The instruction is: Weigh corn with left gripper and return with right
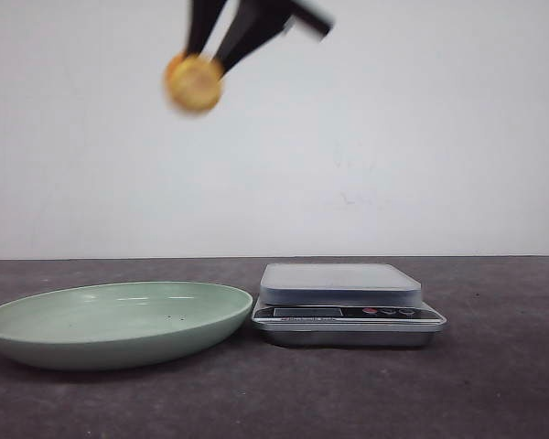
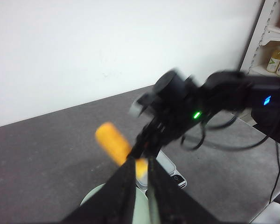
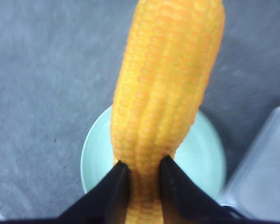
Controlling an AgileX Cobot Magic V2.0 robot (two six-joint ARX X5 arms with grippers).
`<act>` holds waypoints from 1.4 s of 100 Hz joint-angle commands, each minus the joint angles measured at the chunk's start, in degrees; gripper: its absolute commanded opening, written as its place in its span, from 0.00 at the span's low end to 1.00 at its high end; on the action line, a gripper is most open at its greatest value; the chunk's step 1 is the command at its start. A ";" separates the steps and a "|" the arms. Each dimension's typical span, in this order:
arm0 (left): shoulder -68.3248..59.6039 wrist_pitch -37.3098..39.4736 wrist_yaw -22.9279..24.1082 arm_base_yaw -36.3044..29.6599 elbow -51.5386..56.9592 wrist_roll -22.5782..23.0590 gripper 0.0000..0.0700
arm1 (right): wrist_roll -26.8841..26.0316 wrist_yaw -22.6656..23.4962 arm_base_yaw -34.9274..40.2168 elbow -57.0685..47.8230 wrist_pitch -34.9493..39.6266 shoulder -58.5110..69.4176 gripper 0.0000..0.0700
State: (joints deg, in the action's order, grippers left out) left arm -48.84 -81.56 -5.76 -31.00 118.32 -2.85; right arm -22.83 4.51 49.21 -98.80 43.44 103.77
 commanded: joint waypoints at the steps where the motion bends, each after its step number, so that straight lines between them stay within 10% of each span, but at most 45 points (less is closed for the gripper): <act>1: -0.50 -2.43 0.17 -0.28 1.18 0.24 0.00 | -3.61 0.20 1.42 -0.94 -1.84 3.58 0.00; 59: -0.50 -2.43 0.20 -0.28 0.74 0.87 0.00 | -12.57 5.95 1.99 -0.94 -2.78 18.45 0.03; 86: -0.50 -2.43 0.42 -0.28 -0.04 0.90 0.00 | -6.05 5.92 1.79 -0.96 2.29 18.21 0.68; 121: 0.04 -2.43 0.42 -0.28 -7.32 0.57 0.00 | 8.76 -14.91 1.70 -0.96 3.72 8.72 0.64; 140: 2.80 -2.43 2.99 -0.24 -12.85 -0.96 0.00 | 10.32 -15.58 2.16 -0.96 -1.18 -1.60 0.21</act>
State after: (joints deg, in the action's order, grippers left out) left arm -46.81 -81.56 -4.34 -31.00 104.79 -2.98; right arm -14.85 -10.79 50.26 -98.43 43.68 104.53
